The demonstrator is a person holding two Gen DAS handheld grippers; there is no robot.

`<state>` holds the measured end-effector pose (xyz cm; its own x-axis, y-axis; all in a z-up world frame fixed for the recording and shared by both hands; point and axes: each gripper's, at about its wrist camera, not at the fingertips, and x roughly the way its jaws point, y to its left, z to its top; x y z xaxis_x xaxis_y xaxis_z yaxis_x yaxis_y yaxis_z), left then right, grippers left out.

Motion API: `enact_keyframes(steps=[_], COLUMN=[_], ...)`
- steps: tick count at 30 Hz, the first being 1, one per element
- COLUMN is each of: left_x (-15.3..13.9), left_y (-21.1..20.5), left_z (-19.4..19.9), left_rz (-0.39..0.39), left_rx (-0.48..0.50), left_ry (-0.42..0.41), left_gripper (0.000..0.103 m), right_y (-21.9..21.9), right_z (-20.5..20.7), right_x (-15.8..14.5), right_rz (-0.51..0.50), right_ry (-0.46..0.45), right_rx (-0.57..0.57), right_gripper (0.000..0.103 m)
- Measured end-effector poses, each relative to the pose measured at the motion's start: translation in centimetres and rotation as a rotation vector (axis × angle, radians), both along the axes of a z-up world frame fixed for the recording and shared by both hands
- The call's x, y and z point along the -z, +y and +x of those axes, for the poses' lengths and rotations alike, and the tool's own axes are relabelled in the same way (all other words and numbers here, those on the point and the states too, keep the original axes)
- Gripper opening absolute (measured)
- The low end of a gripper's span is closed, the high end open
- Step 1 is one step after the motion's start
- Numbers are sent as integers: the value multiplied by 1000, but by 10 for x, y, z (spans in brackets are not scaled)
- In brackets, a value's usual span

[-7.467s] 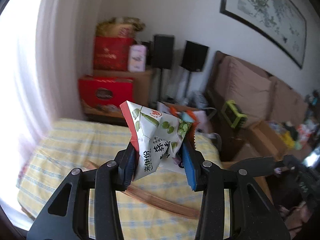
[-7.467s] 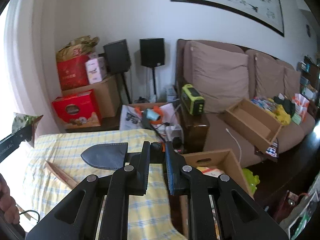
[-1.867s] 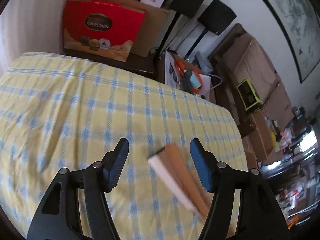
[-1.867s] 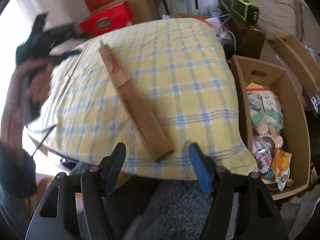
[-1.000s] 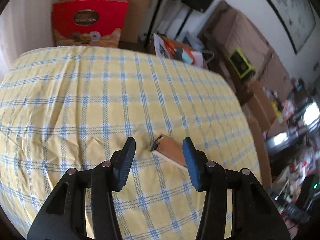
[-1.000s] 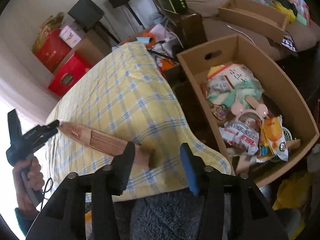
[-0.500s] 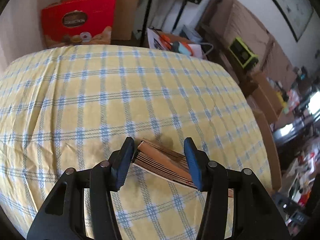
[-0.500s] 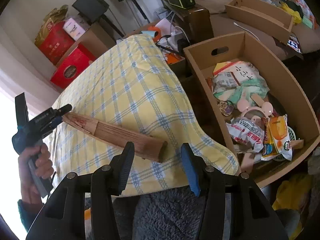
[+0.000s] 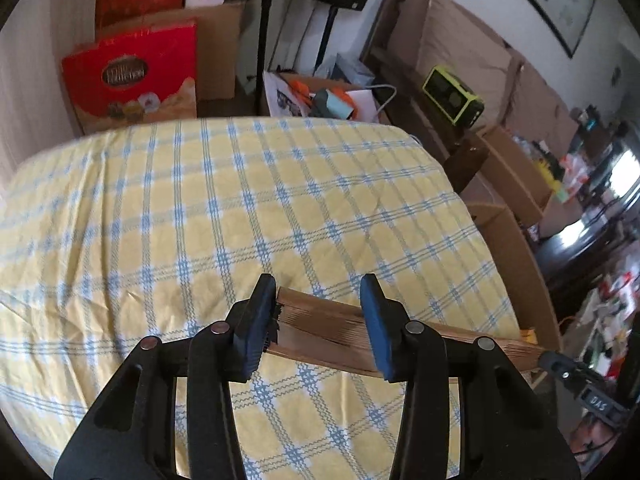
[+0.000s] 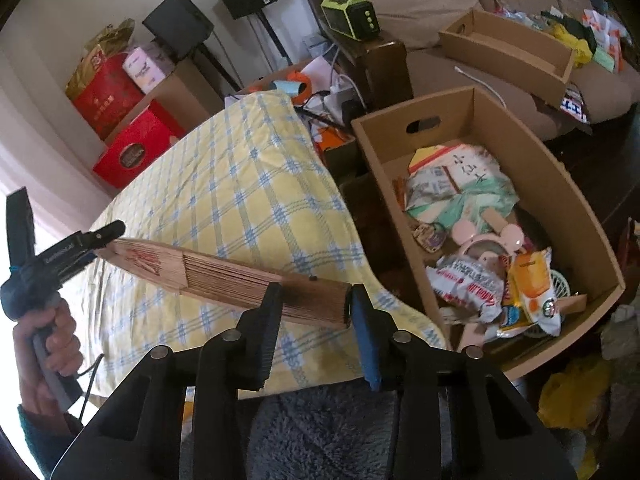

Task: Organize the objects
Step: 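Lift the wooden slat off the table with the left tool, then carry the slat over the box and open the left tool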

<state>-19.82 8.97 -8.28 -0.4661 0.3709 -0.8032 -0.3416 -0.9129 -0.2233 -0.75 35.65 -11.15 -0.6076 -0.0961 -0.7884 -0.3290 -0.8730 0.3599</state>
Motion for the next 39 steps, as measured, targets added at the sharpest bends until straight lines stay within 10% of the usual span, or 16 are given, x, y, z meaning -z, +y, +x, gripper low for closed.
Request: enact_keyframes(steps=[23,39], left_x=[-59,-63], left_y=[53,268], left_z=[19,34], left_rz=[-26,-123], left_rx=[42,332], left_ry=[143,226], left_gripper=[41,40], right_y=[32,155], right_z=[24,90], right_x=[-37,1], right_rz=[22,-98], right_ry=[100,90], right_rx=[81,373], right_gripper=[37,38])
